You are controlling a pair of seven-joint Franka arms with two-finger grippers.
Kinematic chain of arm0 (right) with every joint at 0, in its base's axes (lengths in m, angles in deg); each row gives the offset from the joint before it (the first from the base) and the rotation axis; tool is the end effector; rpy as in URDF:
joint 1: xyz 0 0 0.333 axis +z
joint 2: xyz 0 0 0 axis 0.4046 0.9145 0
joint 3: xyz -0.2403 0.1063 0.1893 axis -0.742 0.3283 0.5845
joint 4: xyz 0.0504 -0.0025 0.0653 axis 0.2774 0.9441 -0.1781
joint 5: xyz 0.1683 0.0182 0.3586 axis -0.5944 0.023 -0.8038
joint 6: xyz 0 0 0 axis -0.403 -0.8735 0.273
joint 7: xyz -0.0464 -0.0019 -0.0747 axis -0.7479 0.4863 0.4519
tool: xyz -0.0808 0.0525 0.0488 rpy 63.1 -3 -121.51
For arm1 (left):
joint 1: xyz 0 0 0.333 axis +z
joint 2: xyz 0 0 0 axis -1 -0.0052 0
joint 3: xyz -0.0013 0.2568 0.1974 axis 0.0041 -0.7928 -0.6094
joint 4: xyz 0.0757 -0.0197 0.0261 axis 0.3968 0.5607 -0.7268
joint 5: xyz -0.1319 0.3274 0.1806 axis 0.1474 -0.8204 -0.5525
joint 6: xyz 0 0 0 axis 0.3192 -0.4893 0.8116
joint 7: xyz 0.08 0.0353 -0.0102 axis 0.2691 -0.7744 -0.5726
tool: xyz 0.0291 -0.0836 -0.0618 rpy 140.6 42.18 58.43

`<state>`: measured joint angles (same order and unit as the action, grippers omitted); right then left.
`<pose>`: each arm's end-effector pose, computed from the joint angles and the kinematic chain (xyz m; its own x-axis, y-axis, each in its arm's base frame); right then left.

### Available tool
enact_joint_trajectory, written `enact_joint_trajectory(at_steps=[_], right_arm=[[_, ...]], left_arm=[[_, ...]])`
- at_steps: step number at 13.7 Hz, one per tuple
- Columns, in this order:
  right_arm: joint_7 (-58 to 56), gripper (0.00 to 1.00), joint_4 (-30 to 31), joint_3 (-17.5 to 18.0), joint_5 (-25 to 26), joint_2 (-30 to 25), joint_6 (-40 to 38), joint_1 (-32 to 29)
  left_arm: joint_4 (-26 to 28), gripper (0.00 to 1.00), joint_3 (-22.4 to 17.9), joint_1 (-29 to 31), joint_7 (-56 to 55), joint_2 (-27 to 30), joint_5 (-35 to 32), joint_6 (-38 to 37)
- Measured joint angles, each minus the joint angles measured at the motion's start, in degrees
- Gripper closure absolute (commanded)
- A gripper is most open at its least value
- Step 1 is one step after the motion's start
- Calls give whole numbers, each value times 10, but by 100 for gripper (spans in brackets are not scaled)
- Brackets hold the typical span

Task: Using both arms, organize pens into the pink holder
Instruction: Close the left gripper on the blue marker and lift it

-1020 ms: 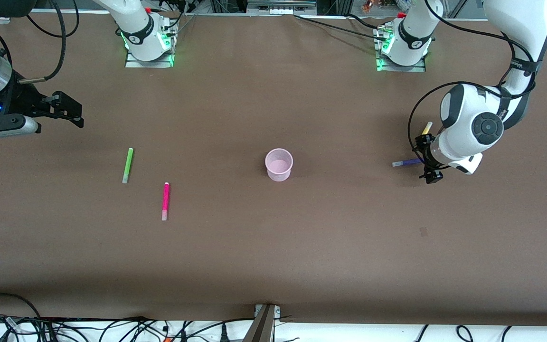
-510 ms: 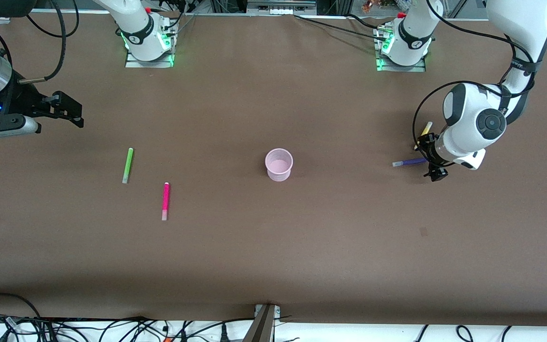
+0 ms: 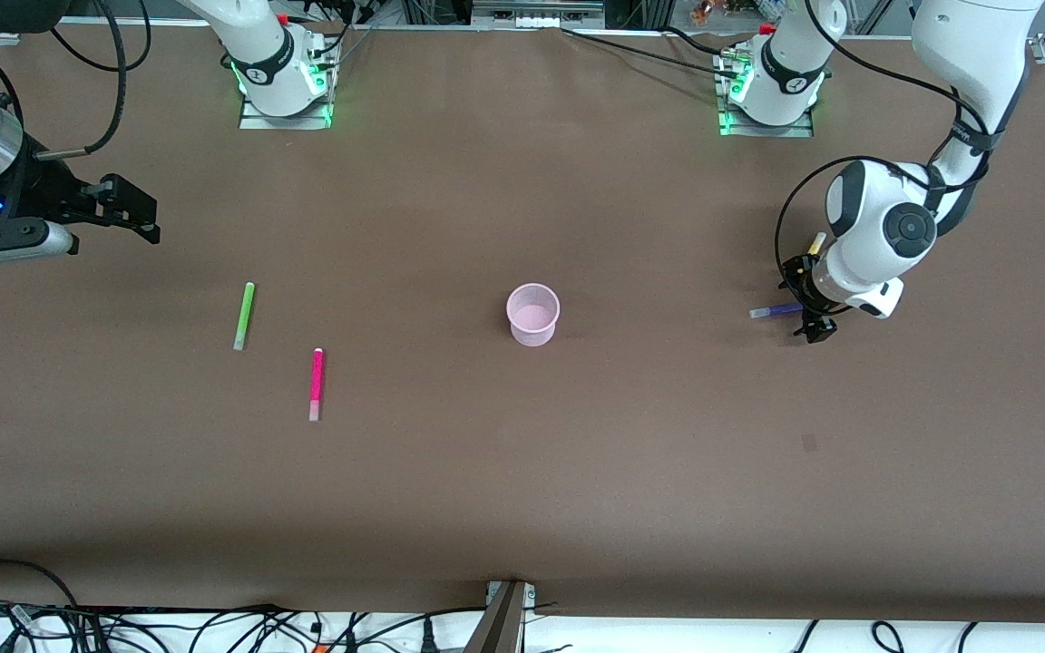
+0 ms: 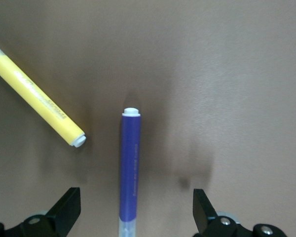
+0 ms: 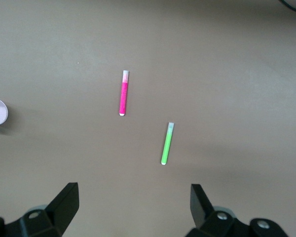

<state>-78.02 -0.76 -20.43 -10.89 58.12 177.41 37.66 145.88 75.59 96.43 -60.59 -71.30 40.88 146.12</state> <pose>0.5803 0.0660 0.6135 0.9889 0.1478 0.0150 0.1479 -0.9890 -0.0076 0.5013 -0.0255 0.1843 -0.2432 0.9695 -0.0288 0.9694 0.2420 -0.0417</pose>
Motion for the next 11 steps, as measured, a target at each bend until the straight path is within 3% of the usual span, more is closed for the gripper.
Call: enact_joint_trajectory(at_steps=[8,10,11], right_arm=[[0,0,0,0,0,0,0,0],[0,0,0,0,0,0,0,0],[0,0,0,0,0,0,0,0]], left_arm=[[18,19,-1,1,0,-4,-36,19],[19,37,-1,2,0,-4,-39,21],[19,42,-2,2,0,-4,-40,21]])
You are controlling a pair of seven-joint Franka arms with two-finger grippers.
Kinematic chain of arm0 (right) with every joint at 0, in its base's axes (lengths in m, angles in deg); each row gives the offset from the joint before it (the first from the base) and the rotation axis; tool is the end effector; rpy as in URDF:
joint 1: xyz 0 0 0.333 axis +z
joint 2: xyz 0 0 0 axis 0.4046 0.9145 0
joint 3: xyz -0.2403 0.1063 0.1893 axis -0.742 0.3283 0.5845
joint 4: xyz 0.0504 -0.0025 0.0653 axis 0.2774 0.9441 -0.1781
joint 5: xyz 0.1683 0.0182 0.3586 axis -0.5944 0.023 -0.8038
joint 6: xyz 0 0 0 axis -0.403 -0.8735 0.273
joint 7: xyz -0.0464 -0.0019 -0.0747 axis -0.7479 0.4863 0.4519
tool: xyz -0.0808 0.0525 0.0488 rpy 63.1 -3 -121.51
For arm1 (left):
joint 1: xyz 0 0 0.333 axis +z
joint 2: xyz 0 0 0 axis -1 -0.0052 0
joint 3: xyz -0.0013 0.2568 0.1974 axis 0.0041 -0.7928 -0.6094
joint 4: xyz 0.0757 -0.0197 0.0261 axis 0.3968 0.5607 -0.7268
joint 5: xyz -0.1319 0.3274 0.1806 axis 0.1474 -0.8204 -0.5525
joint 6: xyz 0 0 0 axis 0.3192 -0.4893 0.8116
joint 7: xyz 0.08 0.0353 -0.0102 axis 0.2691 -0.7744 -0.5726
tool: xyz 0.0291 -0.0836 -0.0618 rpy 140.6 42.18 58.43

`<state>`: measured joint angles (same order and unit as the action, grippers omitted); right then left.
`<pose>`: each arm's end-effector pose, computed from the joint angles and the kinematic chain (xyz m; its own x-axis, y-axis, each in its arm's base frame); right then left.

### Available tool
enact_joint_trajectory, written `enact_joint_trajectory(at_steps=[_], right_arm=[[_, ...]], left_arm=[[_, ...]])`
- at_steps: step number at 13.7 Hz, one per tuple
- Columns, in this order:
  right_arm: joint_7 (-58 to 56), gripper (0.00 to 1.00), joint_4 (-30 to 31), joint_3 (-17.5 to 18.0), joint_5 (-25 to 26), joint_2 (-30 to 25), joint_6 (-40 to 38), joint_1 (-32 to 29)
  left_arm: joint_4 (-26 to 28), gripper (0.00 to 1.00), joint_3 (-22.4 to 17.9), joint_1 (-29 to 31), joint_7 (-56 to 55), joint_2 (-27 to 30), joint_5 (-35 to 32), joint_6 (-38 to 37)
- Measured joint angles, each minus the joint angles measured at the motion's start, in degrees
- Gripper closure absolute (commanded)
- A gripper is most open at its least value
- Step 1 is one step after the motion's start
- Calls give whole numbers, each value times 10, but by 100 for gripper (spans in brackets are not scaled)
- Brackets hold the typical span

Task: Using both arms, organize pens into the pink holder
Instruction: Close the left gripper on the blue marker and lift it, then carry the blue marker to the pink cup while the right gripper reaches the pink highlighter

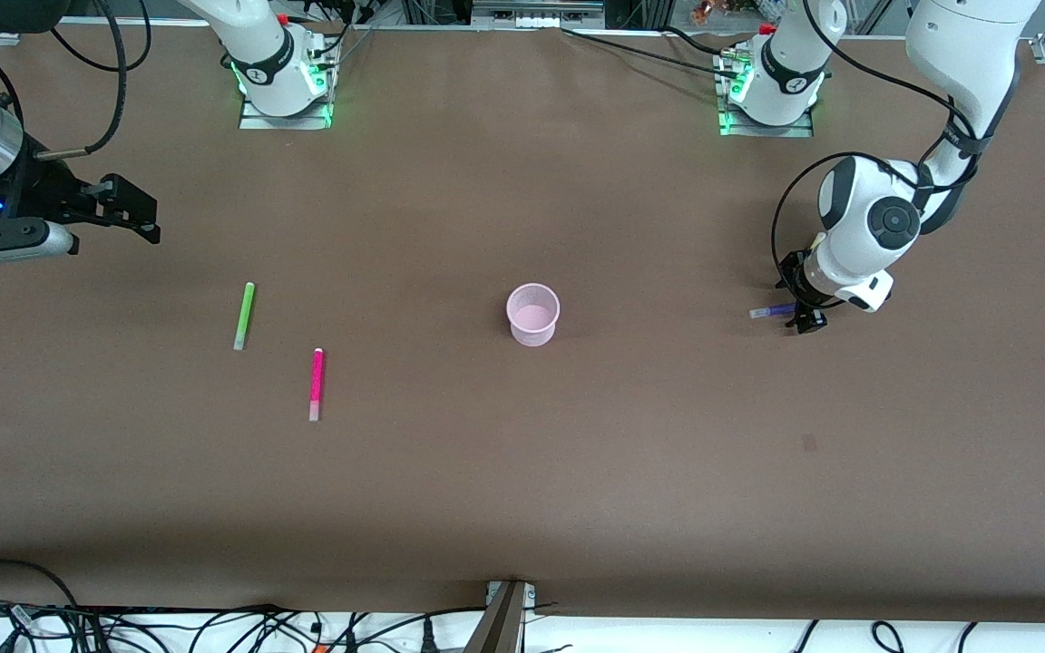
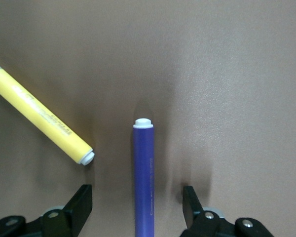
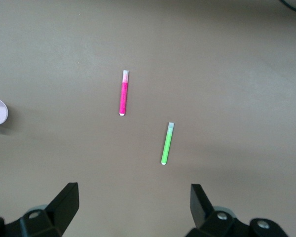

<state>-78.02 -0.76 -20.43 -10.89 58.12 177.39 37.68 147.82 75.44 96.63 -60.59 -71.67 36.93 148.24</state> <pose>0.5803 0.0662 0.6135 0.9889 0.1481 0.0147 0.1482 -0.9889 -0.0076 0.4896 -0.0252 0.1736 -0.1866 0.9824 -0.0045 0.9818 0.1863 -0.0357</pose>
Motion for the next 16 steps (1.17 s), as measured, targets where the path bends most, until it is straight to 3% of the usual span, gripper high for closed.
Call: enact_joint_trajectory(at_steps=[4,8,12,14,16], right_arm=[[-1,0,0,0,0,1,0,1],[-1,0,0,0,0,3,0,2],[-1,0,0,0,0,4,0,2],[-1,0,0,0,0,4,0,3],[-1,0,0,0,0,4,0,3]], left_arm=[[0,99,0,0,0,0,0,3],[-1,100,0,0,0,4,0,10],[-22,100,20,-3,1,57,-2,-9],[-71,100,60,-7,-2,91,-2,-89],[-158,100,90,-17,-6,113,-4,-200]])
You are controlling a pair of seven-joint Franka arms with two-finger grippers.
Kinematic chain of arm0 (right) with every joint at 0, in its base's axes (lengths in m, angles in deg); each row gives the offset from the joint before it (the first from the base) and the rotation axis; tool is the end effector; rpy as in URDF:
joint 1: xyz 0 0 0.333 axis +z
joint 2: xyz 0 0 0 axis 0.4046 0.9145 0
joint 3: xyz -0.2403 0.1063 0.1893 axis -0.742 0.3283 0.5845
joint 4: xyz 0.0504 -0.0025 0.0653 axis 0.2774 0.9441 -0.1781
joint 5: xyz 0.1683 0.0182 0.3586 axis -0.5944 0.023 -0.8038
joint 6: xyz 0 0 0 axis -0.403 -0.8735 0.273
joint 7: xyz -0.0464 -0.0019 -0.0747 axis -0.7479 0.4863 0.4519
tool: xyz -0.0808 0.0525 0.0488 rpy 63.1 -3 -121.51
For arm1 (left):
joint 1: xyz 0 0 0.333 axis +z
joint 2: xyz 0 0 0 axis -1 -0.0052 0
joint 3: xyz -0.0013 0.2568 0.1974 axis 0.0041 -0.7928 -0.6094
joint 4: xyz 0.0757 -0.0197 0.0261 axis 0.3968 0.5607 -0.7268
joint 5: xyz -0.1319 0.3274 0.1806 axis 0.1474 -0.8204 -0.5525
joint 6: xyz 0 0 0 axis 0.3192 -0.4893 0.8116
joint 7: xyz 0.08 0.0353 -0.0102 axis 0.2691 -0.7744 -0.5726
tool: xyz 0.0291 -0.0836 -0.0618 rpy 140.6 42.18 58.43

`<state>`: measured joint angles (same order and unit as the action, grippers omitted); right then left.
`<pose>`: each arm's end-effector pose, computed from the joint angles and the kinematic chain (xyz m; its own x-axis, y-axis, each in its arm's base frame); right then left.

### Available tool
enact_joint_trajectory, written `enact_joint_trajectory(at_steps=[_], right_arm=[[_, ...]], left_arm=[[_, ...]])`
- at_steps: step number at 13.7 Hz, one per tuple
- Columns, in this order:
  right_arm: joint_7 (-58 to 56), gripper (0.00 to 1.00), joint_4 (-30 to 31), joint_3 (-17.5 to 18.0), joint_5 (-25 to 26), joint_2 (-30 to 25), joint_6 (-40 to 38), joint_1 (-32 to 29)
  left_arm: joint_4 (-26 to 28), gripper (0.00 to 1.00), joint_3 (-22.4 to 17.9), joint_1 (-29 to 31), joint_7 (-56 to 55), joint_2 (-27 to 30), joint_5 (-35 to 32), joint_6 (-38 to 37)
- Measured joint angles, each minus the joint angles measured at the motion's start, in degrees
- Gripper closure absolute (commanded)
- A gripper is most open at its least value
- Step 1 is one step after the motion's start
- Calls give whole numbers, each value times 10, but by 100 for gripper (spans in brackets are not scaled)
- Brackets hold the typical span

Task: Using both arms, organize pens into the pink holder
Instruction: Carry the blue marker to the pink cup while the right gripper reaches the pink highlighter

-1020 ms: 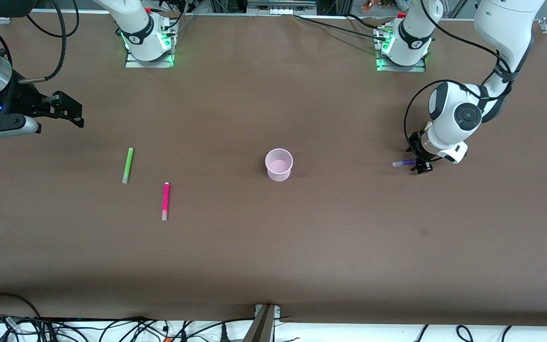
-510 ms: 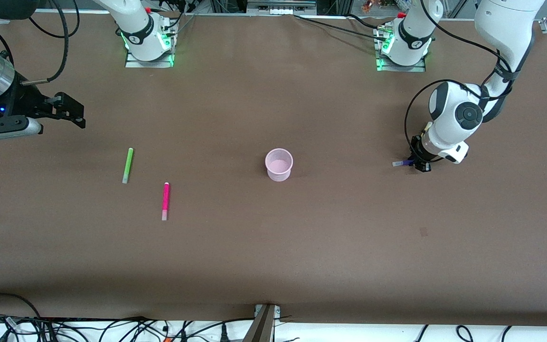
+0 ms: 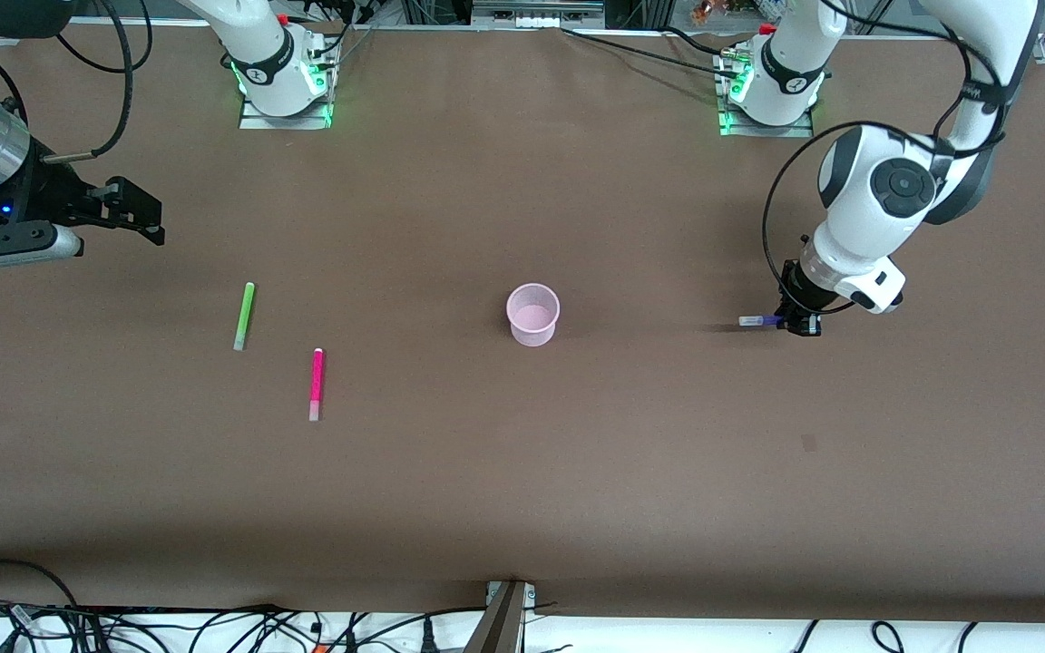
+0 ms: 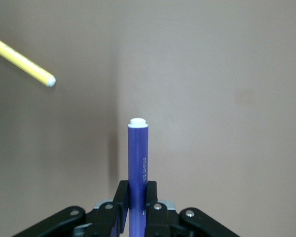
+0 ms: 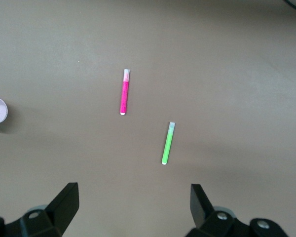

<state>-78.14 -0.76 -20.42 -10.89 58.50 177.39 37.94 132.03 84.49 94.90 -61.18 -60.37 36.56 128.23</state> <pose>0.5817 0.0694 0.6096 0.9879 0.1549 0.0081 0.1549 -0.9879 -0.0070 0.5565 -0.1231 0.3541 -0.0253 0.9997 0.0057 0.9949 0.0246 0.0974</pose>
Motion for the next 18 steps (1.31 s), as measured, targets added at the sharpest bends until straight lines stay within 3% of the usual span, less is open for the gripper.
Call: enact_joint_trajectory(at_steps=[3,9,15,18], right_arm=[[0,0,0,0,0,0,0,0],[0,0,0,-1,0,2,0,0],[0,0,0,-1,0,34,0,4],[-1,0,0,0,0,51,-13,6]], left_arm=[[-108,100,33,-25,-1,1,-10,-93],[-170,100,46,-193,-79,-47,-157,-109],[-267,100,44,-307,-215,-175,-358,-175],[-312,100,41,-348,-250,-238,-420,-216]])
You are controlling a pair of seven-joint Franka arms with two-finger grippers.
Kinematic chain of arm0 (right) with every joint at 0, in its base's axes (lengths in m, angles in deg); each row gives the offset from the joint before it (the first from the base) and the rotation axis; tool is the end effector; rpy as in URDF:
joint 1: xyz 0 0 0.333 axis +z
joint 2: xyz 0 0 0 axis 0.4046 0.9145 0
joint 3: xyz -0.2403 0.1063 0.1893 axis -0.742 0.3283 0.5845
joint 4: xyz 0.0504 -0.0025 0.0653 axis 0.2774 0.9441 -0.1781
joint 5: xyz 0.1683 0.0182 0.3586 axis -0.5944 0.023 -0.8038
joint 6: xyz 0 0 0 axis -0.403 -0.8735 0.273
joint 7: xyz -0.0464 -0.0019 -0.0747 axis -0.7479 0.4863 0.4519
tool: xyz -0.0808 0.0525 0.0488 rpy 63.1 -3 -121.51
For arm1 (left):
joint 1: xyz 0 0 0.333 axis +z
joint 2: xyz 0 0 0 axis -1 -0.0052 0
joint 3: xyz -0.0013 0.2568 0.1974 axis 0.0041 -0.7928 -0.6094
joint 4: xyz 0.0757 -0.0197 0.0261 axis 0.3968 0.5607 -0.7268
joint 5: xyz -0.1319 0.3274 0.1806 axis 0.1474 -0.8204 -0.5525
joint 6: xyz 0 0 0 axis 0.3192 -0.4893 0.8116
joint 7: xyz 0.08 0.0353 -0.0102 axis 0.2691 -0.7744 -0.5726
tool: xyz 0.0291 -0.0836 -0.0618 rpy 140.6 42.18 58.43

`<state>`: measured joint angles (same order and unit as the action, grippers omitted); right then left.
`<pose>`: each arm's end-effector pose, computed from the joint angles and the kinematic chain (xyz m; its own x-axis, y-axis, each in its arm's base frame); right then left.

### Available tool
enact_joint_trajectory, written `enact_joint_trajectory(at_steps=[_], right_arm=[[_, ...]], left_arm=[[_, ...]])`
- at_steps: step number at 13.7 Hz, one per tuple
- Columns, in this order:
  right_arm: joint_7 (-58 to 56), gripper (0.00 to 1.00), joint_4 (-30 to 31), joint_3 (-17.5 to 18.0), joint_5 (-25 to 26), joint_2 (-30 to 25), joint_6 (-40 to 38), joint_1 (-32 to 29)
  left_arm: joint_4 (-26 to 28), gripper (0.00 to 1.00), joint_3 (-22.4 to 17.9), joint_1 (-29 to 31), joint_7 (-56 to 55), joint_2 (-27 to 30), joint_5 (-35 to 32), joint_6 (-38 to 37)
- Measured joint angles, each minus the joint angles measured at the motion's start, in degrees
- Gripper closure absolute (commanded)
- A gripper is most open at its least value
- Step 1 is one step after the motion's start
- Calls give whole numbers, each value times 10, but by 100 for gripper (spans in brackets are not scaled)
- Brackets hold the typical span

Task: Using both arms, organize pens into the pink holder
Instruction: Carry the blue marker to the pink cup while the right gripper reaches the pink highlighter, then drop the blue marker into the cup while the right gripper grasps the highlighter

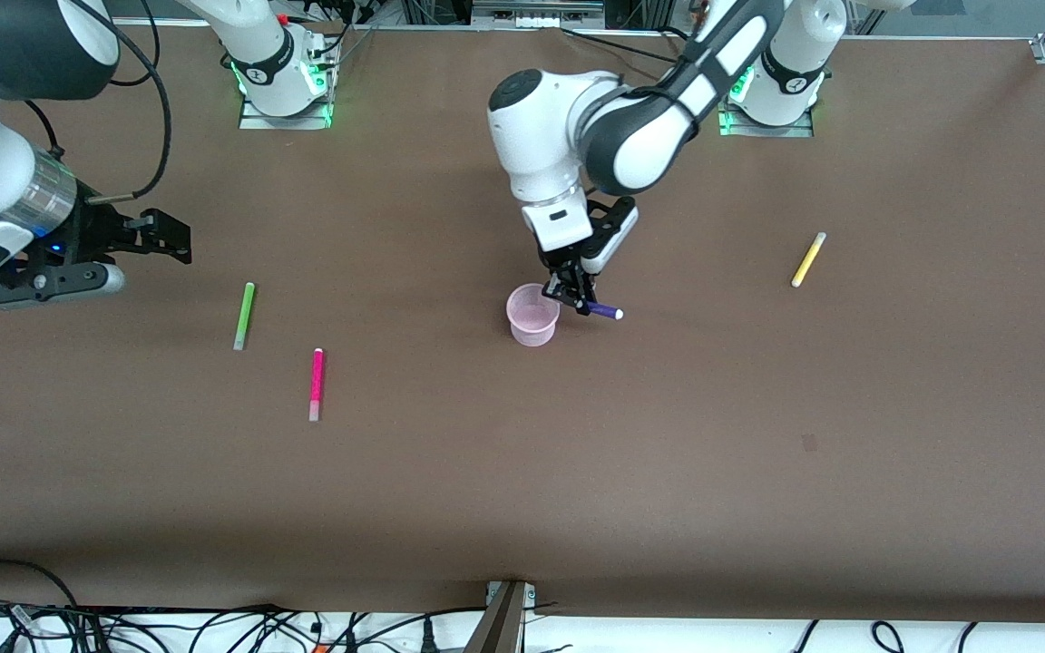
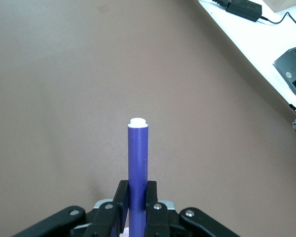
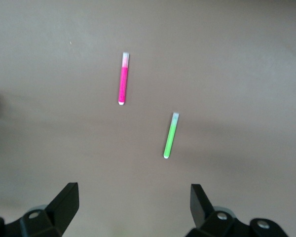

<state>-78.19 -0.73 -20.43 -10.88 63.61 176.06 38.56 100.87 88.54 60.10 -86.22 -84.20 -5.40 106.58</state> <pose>0.5998 0.0809 0.5547 0.9808 0.1650 -0.1042 0.1660 -0.9861 0.0001 0.4906 -0.4871 0.3289 0.3788 0.7921 0.4786 0.8317 -0.5182 0.1993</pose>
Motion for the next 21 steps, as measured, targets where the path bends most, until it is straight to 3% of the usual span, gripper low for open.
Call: enact_joint_trajectory(at_steps=[4,8,9,10,12,14,15,20,21], right_arm=[[-3,0,0,0,0,26,-16,0],[-3,0,10,0,0,44,-6,2],[-2,0,19,0,0,47,5,3],[1,0,33,0,-1,50,22,5],[18,0,76,1,-2,52,72,14],[49,0,120,9,-4,53,127,24],[66,1,140,14,-9,56,157,28],[98,1,180,22,-33,129,293,39],[99,1,182,22,-36,149,324,39]], left_arm=[[-78,100,-35,-72,-30,-75,-48,-61],[-94,100,-123,-169,-43,-94,-49,-67],[-95,96,-138,-185,-45,-95,-49,-69],[-95,72,-146,-194,-46,-97,-49,-71],[-97,58,-151,-200,-47,-100,-50,-72],[-97,25,-153,-200,-47,-101,-50,-72],[-98,14,-154,-200,-47,-101,-51,-72],[-119,8,-159,-195,-8,-88,-54,-86],[-124,2,-159,-185,24,-74,-37,-89]])
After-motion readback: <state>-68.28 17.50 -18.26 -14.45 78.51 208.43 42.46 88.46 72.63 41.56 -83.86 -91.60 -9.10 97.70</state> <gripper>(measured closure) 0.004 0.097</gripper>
